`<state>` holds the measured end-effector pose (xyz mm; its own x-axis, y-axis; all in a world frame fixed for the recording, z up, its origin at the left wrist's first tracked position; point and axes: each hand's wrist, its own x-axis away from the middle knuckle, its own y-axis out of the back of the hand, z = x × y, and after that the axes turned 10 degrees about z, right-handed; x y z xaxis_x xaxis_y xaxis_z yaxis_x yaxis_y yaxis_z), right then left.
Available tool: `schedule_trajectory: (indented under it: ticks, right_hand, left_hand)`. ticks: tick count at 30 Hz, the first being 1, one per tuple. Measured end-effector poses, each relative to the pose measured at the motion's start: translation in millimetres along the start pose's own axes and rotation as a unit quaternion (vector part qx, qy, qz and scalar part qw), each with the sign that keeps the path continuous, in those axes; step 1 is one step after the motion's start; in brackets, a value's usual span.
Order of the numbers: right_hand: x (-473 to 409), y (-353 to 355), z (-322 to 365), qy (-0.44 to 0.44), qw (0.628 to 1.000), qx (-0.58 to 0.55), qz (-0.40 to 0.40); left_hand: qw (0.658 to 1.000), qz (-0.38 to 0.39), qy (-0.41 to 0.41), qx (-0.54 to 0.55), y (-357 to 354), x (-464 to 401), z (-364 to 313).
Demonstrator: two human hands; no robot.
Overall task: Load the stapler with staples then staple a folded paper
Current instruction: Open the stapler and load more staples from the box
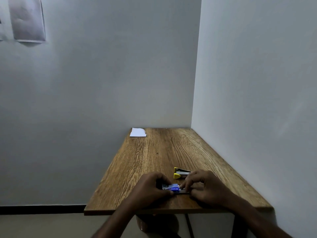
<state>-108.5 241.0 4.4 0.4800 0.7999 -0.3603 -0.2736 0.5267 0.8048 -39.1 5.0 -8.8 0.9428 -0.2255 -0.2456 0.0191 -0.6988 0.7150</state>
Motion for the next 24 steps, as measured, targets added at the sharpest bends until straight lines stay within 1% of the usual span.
schedule_trajectory:
  ticks: [3, 5, 7, 10, 14, 24]
  right_hand:
    - [0.3, -0.1, -1.4, -0.005, 0.999, -0.025, -0.034]
    - [1.4, 1.5, -4.2, -0.028, 0.997, -0.039, -0.055]
    - [3.1, 4.9, -7.1, -0.054, 0.996, -0.038, -0.060]
    - [7.4, 9.3, -12.0, -0.075, 0.996, -0.025, -0.032]
    - [13.0, 10.0, -16.7, -0.098, 0.994, -0.046, 0.005]
    - [3.6, 3.6, -11.7, -0.077, 0.996, -0.048, 0.012]
  left_hand:
    - [1.000, 0.001, 0.002, 0.000, -0.2, 0.3, 0.2]
    - [1.000, -0.001, 0.005, 0.002, -0.3, 0.7, 0.2]
    - [1.000, -0.002, 0.004, 0.001, -0.4, 0.4, 0.5]
    - [1.000, -0.004, 0.005, 0.002, -0.6, 0.2, 0.6]
    - [1.000, -0.001, 0.006, 0.002, -0.9, -0.1, 0.7]
    - [1.000, -0.002, 0.002, -0.001, -0.1, -0.2, 0.8]
